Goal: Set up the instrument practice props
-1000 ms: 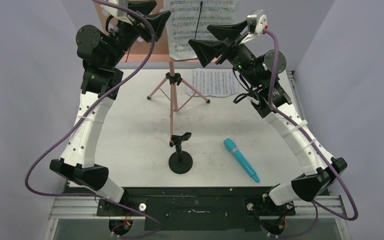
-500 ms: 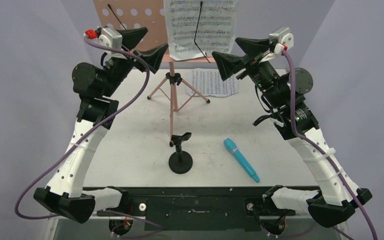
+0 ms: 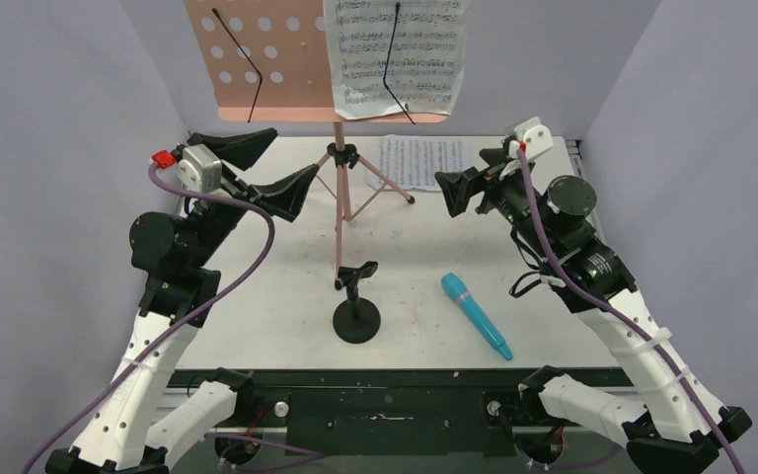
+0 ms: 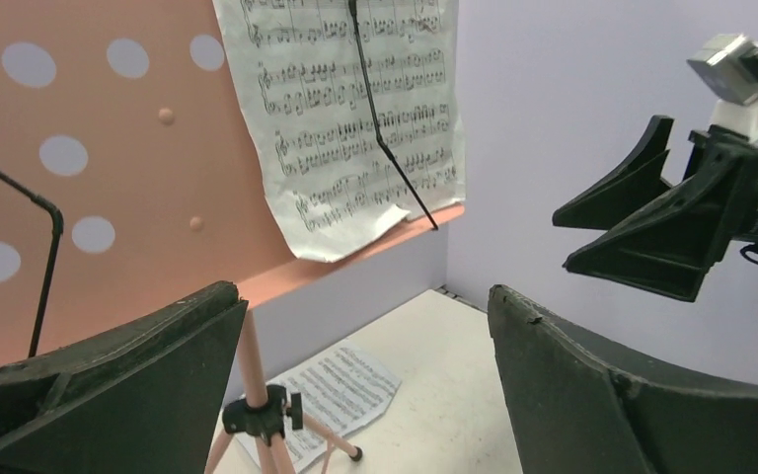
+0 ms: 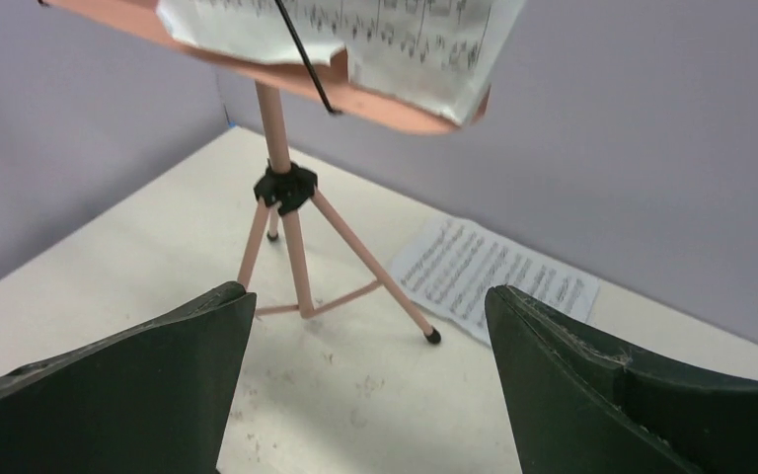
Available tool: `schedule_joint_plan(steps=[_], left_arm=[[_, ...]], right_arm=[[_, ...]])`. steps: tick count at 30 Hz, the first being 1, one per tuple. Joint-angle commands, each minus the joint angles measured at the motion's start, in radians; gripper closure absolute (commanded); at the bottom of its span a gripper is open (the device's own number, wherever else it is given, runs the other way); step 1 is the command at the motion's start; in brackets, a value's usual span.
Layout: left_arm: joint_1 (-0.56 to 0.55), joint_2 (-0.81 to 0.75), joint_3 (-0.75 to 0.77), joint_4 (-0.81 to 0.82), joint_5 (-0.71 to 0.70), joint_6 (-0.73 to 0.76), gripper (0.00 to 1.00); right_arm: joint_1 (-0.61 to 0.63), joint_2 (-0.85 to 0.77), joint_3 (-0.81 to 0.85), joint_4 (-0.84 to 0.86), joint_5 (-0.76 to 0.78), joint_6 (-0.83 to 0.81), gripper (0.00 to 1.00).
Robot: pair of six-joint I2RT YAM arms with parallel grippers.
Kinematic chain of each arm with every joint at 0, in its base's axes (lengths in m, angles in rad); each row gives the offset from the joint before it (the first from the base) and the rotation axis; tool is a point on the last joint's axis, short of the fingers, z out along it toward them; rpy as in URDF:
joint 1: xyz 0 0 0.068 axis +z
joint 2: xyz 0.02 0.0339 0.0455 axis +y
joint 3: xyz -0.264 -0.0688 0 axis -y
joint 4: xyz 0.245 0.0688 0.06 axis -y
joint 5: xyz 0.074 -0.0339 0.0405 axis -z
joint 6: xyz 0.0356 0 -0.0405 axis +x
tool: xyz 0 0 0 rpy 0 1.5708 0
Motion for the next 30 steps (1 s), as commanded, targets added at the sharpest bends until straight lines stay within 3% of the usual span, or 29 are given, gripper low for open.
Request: schedule_joint_plan(steps=[1, 13, 17, 22, 30], left_arm=[[0.006, -0.071, -0.079, -0.054, -0.003, -0.029, 0.06], [0.006, -0.113, -0.312, -0.119, -0.103, -0.129, 0.03], [0.006, -0.094, -0.341, -0.138, -0.171, -0.140, 0.03], [0.006, -0.045, -0.340, -0.201, -0.264, -0.167, 0.03], [0.009, 0.007, -0.363, -0.300, -0.417, -0.234, 0.03]], right_arm=[[-0.007, -0.047, -0.089, -0.028, 0.035, 0.024, 0.10], [-0.032, 0.051, -0.265, -0.051, 0.020, 0.114, 0.10], [-0.093, 0.131, -0.286, -0.017, 0.009, 0.237, 0.10], [-0.260, 0.285, -0.300, 0.090, -0.168, 0.499, 0.10], [-0.331, 0.508, -0.241, 0.179, -0.214, 0.694, 0.10]])
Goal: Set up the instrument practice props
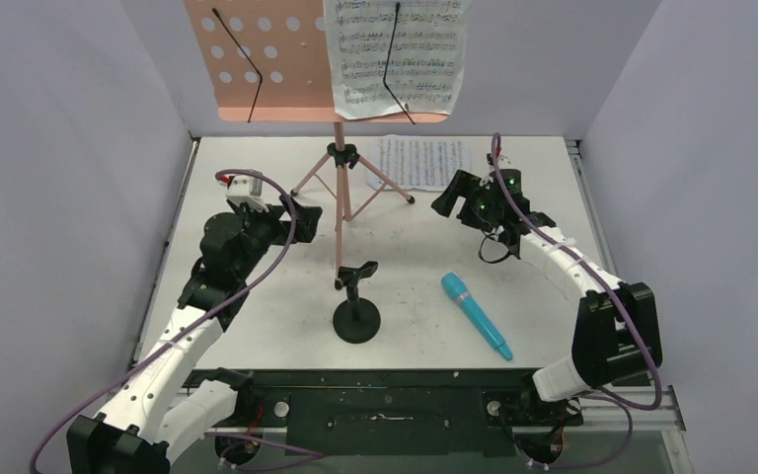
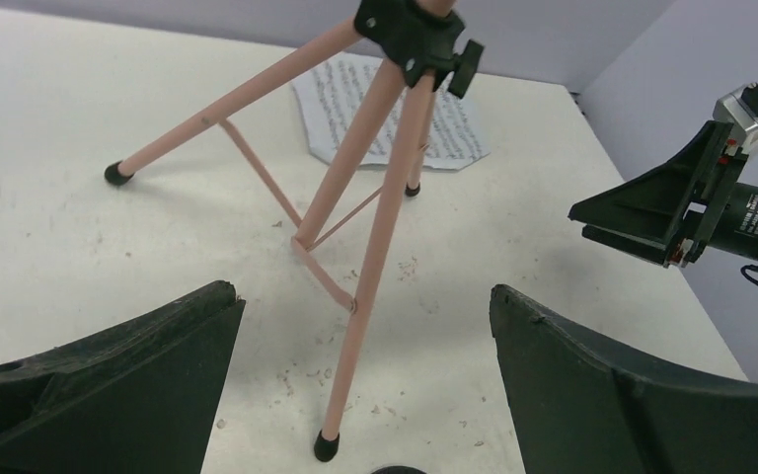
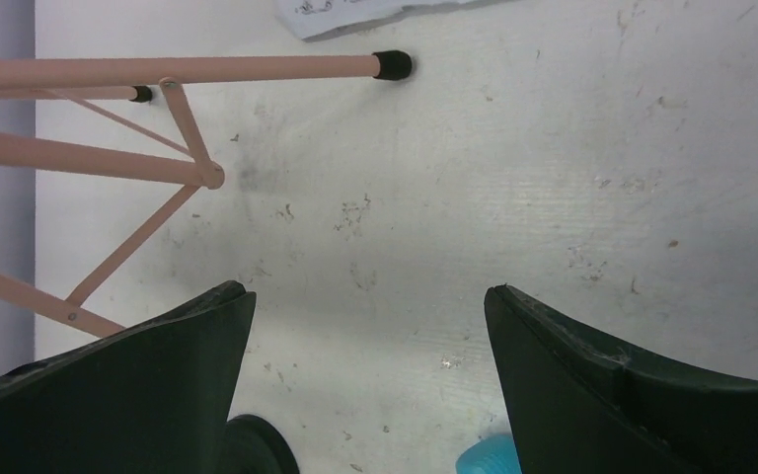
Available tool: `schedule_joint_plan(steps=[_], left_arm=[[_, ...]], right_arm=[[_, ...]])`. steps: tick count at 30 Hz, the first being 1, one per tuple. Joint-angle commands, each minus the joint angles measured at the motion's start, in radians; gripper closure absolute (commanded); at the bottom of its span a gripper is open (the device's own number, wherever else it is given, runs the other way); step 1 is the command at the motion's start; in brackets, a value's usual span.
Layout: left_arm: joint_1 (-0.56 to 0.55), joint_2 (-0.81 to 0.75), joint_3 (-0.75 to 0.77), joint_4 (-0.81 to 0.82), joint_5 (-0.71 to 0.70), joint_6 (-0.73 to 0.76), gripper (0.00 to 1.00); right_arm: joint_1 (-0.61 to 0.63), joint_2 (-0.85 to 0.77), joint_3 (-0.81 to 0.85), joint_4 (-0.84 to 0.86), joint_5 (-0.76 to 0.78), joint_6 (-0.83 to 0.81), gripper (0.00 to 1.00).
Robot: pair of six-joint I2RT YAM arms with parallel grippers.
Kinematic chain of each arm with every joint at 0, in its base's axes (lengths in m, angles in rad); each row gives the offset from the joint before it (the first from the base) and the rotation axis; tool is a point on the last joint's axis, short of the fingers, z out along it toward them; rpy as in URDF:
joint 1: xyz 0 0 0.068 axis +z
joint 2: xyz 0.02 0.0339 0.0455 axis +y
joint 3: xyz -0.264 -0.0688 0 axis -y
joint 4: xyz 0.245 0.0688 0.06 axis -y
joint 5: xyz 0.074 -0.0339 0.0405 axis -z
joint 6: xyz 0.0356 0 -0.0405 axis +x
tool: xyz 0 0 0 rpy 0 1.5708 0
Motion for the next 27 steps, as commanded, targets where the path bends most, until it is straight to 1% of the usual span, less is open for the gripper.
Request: schedule_joint_plan(steps=[1, 4, 7, 9, 11, 13, 18, 21, 24, 27], left_arm=[[0.009, 0.011, -0.010, -0.046, -0.112, -0.055, 0.03], [0.009, 0.023, -0.019, -0.063, -0.145, -0.087, 0.03], [0.010, 0.037, -0.022, -0.075, -0.160, -0.105, 0.03], [0.011, 0.043, -0.022, -0.075, -0.163, -0.103, 0.03], [0.013, 0.045, -0.023, -0.075, -0.171, -0.103, 0.03], [0.015, 0.040, -0.025, -0.108, -0.178, -0.103, 0.03], [0.018, 0.001, -0.052, -0.100, -0.194, -0.114, 0.03], [0.021, -0.029, -0.071, -0.092, -0.201, -0.118, 0.03], [0.022, -0.052, -0.084, -0.091, -0.211, -0.120, 0.03], [0.023, -0.062, -0.089, -0.051, -0.213, -0.115, 0.03]], right_arm=[[-0.043, 0.097, 0.069, 0.075, -0.062, 0.164, 0.10], [-0.086, 0.187, 0.110, 0.016, -0.085, 0.247, 0.10], [-0.115, 0.258, 0.091, 0.038, -0.114, 0.363, 0.10], [-0.122, 0.287, 0.048, 0.113, -0.124, 0.447, 0.10], [-0.120, 0.315, 0.014, 0.228, -0.114, 0.521, 0.10], [-0.115, 0.351, 0.012, 0.296, -0.098, 0.571, 0.10], [-0.097, 0.473, 0.085, 0.350, -0.058, 0.634, 0.10], [-0.078, 0.535, 0.107, 0.414, -0.048, 0.686, 0.10], [-0.060, 0.589, 0.099, 0.502, -0.048, 0.786, 0.10], [-0.051, 0.642, 0.083, 0.601, -0.042, 0.886, 0.09]])
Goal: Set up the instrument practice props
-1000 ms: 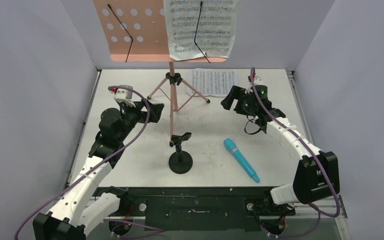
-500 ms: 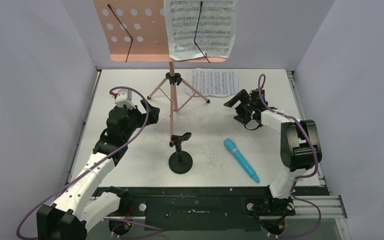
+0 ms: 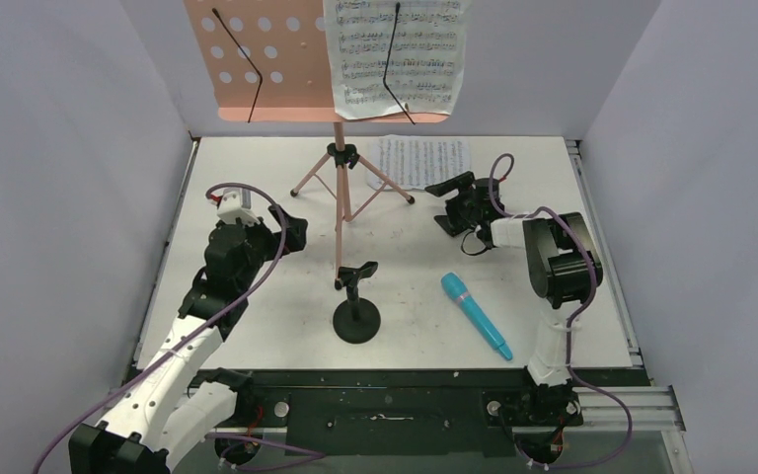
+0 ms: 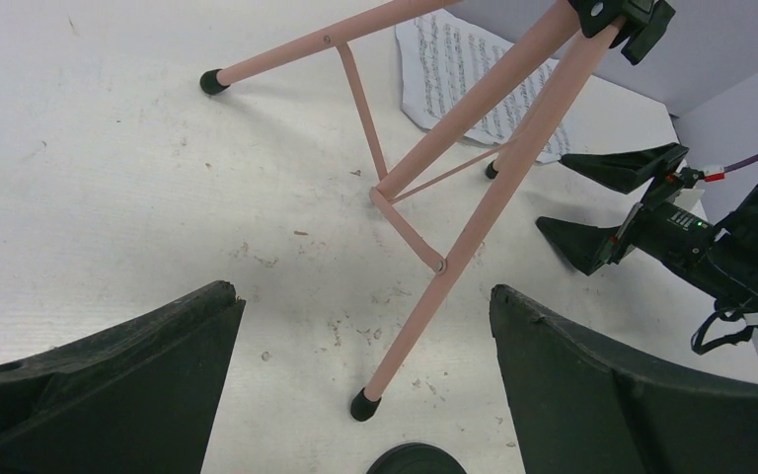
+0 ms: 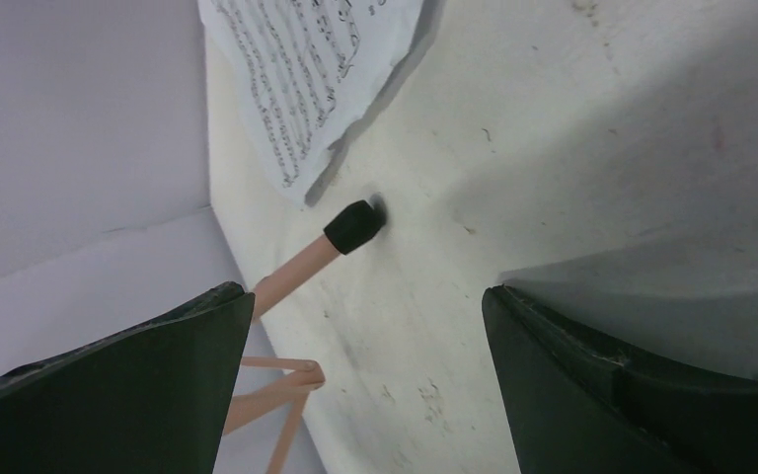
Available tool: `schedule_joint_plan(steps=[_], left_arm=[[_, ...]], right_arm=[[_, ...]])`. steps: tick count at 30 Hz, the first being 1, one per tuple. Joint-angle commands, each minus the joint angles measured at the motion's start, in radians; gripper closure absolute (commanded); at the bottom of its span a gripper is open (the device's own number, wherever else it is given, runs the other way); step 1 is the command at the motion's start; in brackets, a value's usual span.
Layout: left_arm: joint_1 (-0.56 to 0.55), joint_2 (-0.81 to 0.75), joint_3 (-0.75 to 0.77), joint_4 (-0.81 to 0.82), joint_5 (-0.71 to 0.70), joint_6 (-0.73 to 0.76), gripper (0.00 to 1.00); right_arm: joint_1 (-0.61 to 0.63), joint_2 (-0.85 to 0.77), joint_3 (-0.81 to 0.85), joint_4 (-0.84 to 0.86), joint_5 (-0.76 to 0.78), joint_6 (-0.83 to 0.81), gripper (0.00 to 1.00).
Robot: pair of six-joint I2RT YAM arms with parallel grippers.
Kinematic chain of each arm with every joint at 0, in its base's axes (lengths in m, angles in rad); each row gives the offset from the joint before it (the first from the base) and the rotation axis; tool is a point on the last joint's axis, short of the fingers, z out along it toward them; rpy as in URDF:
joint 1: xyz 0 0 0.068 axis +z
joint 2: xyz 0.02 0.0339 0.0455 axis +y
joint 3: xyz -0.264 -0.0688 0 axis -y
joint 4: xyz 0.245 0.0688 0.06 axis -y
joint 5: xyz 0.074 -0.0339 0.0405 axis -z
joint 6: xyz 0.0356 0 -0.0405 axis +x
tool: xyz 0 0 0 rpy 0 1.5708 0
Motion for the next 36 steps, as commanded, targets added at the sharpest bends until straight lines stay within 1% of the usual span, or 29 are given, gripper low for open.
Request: schedule_joint_plan(steps=[1, 3, 5, 14, 19, 23, 29, 31, 33, 36], left_arm=[[0.007, -0.028, 0.004, 0.064, -0.022, -0.005, 0.03], [0.008, -0.030, 0.005, 0.071, -0.019, -0.005, 0.03], [0.008, -0.032, 0.006, 0.079, -0.011, -0.004, 0.03], [0.008, -0.034, 0.018, 0.094, 0.006, 0.040, 0.08], [0.008, -0.021, 0.023, 0.112, -0.008, 0.047, 0.09], [0.009, -0.003, 0.042, 0.116, -0.009, 0.057, 0.09], [0.008, 0.017, 0.064, 0.120, -0.009, 0.080, 0.09], [0.008, 0.024, 0.069, 0.123, -0.007, 0.082, 0.09], [0.009, 0.028, 0.074, 0.125, -0.007, 0.083, 0.09], [0.008, 0.030, 0.075, 0.132, -0.004, 0.083, 0.09]], right_arm=[[0.021, 0.085, 0.000, 0.171, 0.041, 0.174, 0.08], [0.022, 0.114, 0.007, 0.203, 0.054, 0.209, 0.03], [0.022, 0.139, 0.027, 0.201, 0.069, 0.238, 0.02], [0.029, 0.257, 0.164, 0.167, 0.160, 0.339, 0.16], [0.037, 0.309, 0.194, 0.154, 0.214, 0.429, 0.18], [0.041, 0.343, 0.266, 0.090, 0.240, 0.422, 0.19], [0.044, 0.416, 0.394, 0.045, 0.231, 0.413, 0.19], [0.042, 0.432, 0.419, 0.056, 0.239, 0.411, 0.24], [0.040, 0.448, 0.441, 0.072, 0.243, 0.412, 0.32], [0.039, 0.473, 0.469, 0.098, 0.247, 0.427, 0.51]])
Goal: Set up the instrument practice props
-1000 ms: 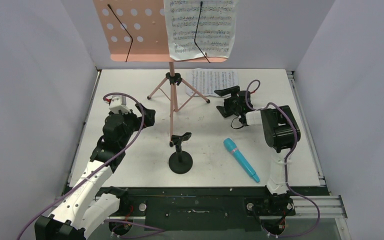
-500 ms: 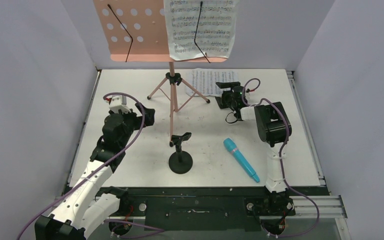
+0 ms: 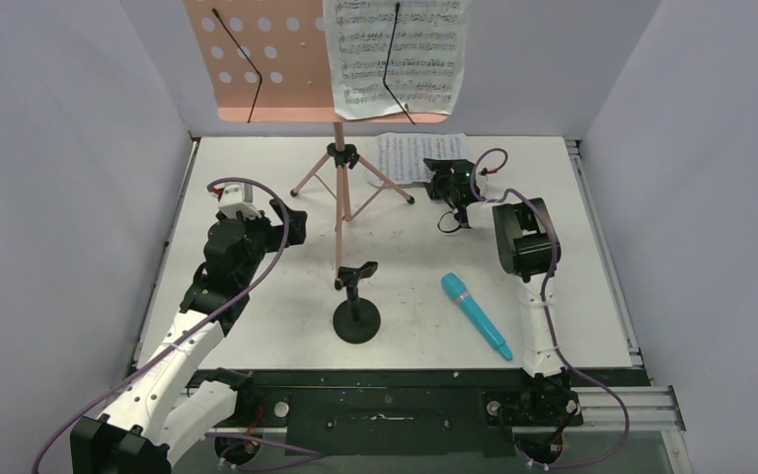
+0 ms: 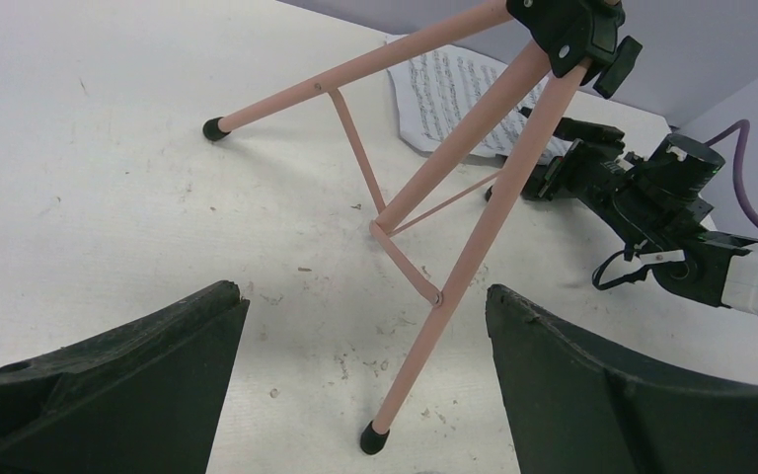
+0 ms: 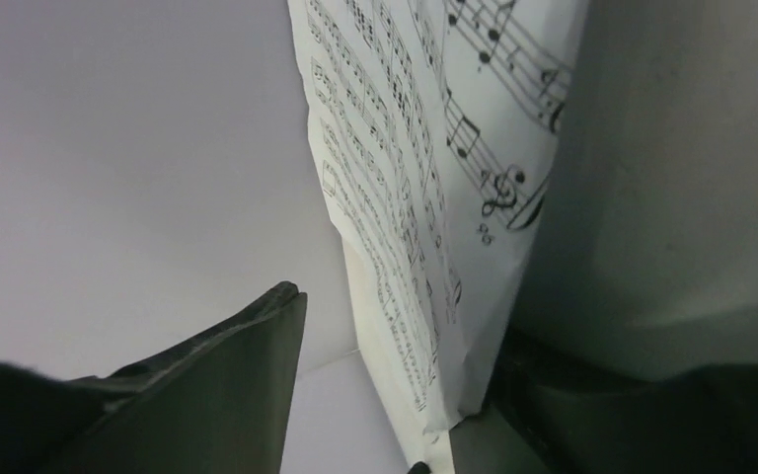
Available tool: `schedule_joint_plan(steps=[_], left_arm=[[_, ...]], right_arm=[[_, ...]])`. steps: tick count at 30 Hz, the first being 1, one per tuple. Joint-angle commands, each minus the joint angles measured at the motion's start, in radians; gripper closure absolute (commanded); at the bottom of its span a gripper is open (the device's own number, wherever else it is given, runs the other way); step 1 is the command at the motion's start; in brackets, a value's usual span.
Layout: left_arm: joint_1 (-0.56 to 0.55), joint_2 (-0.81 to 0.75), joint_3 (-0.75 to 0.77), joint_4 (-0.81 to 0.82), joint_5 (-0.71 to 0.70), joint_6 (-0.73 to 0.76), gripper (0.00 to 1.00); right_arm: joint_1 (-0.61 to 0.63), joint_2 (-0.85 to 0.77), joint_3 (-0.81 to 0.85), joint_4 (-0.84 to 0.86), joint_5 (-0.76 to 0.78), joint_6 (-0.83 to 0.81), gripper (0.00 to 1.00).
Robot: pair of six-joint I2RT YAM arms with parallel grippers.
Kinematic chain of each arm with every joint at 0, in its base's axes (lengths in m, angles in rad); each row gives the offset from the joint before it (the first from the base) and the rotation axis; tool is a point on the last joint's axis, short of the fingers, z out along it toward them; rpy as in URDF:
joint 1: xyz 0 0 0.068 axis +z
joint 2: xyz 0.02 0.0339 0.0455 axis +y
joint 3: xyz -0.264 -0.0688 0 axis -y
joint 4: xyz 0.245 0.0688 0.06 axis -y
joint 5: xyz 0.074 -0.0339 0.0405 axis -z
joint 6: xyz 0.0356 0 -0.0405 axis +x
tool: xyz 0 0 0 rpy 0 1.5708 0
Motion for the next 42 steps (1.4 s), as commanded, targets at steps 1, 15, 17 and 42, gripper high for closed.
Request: schedule_joint_plan(steps=[1, 15, 17, 42], left_arm=[[0.007, 0.003, 0.053, 0.071, 0.002, 0.021, 0.09], [0.010, 0.013, 0.068, 0.097, 0.000, 0.025, 0.10], [0.008, 0.012, 0.067, 0.104, 0.003, 0.021, 0.10], [0.009, -0.017, 0.069, 0.182, 0.059, -0.005, 0.09]], right_arm=[[0.001, 0.079, 0.032, -0.062, 0.017, 0.046, 0.57], [-0.042, -0.026, 0.005, -0.031, -0.045, -0.030, 0.95], [-0.060, -0.068, -0.025, -0.023, -0.064, -0.053, 0.95], [-0.234, -0.641, -0.220, -0.472, -0.202, -0.640, 0.95]])
